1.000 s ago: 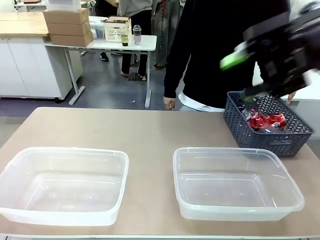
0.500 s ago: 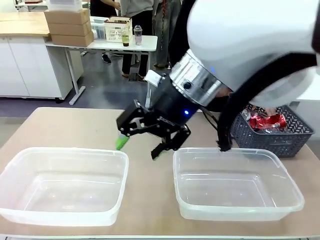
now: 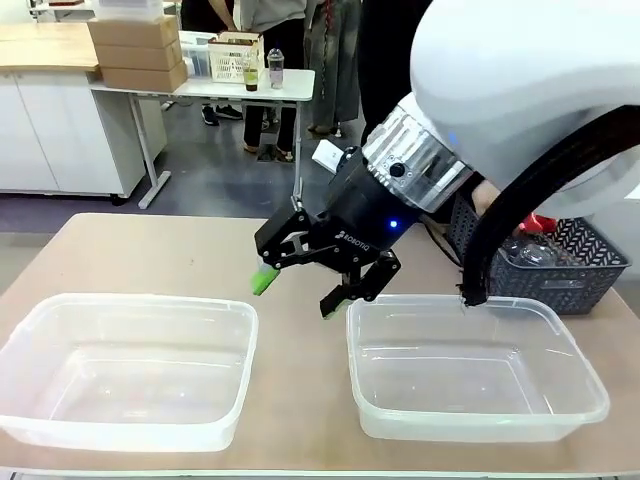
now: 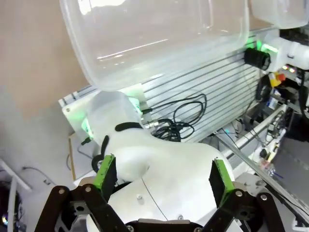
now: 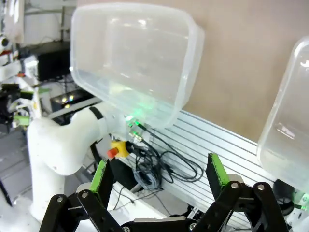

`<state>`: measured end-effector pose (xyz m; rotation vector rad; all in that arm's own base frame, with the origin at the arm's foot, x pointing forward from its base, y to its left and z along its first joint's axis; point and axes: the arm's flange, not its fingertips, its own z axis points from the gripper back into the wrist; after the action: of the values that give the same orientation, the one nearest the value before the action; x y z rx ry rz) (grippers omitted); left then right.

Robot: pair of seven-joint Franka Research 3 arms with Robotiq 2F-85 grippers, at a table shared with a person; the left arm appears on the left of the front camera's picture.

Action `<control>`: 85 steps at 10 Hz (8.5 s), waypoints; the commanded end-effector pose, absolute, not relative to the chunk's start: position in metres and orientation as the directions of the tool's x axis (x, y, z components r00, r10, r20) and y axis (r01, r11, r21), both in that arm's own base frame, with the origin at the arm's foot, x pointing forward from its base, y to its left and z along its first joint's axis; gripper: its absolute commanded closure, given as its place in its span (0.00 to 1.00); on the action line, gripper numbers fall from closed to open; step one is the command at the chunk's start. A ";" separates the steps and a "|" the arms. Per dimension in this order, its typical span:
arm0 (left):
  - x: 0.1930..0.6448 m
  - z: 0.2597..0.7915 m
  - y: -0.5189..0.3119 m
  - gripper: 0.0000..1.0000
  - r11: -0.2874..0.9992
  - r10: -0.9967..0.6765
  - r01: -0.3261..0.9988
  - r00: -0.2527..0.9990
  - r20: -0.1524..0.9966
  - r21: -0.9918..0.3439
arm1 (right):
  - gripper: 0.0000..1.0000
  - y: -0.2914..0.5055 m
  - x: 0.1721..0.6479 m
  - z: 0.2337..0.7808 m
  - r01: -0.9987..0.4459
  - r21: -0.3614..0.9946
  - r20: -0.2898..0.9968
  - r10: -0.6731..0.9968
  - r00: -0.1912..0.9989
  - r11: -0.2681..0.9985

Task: Sort the waste into each basket.
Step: Pick up the Organizing box on the left side of the table and lift it.

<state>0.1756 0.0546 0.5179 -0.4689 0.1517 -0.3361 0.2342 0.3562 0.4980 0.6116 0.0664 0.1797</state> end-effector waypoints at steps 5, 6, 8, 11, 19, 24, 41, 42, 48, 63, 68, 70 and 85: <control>0.148 0.422 0.049 0.00 0.961 -0.168 0.115 0.965 -0.200 -0.251 | 0.00 0.508 0.257 0.407 0.036 0.188 -0.136 -0.011 0.991 0.982; 0.152 0.406 0.032 0.00 0.949 -0.161 0.114 0.977 -0.142 -0.293 | 0.00 0.515 0.259 0.397 0.044 0.103 -0.113 -0.032 0.993 0.994; 0.182 0.510 0.072 0.00 0.960 -0.181 0.127 0.962 -0.205 -0.250 | 0.00 0.479 0.243 0.392 0.007 0.219 -0.120 0.020 0.993 0.976; 0.196 0.493 0.047 0.00 0.954 -0.145 0.091 0.974 -0.174 -0.285 | 0.00 0.486 0.253 0.391 0.022 0.127 -0.077 -0.012 0.997 0.992; 0.234 0.505 0.034 0.00 0.977 -0.128 0.102 0.983 -0.128 -0.188 | 0.00 0.482 0.255 0.388 0.025 0.147 -0.080 -0.013 0.997 0.989; 0.236 0.504 0.033 0.00 0.977 -0.141 0.118 0.982 -0.127 -0.176 | 0.00 0.482 0.255 0.388 0.025 0.147 -0.080 -0.013 0.997 0.989; 0.207 0.299 0.008 1.00 0.947 -0.264 0.201 0.932 -0.250 -0.250 | 1.00 0.493 0.261 0.375 0.064 0.079 -0.111 -0.055 0.992 0.995; 0.205 0.298 0.009 0.60 0.946 -0.270 0.207 0.930 -0.251 -0.248 | 1.00 0.494 0.261 0.374 0.064 0.085 -0.104 -0.055 0.993 0.994; 0.202 0.299 0.010 1.00 0.942 -0.283 0.220 0.926 -0.251 -0.252 | 1.00 0.497 0.263 0.375 0.081 0.050 -0.115 -0.075 0.990 0.995; 0.279 0.472 -0.011 1.00 0.969 -0.076 0.022 0.975 -0.210 -0.247 | 1.00 0.450 0.302 0.493 0.055 -0.010 -0.239 -0.056 0.969 0.998; 0.330 0.492 -0.072 0.93 0.913 0.107 -0.234 0.927 -0.359 -0.333 | 0.95 0.386 0.306 0.494 -0.009 0.009 -0.194 0.011 0.981 1.000; 0.345 0.505 -0.130 0.93 0.914 0.040 -0.170 0.941 -0.337 -0.367 | 0.95 0.353 0.303 0.511 -0.053 -0.035 -0.168 0.047 0.985 0.998; 0.487 0.497 -0.241 0.93 0.939 -0.139 0.044 0.956 -0.259 -0.340 | 0.95 0.231 0.421 0.504 0.129 -0.056 -0.154 -0.136 0.979 0.990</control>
<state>0.4945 -0.2322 0.4866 -0.3205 0.2678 -0.1559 0.4171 0.2314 0.5055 -0.0423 0.1894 -0.1847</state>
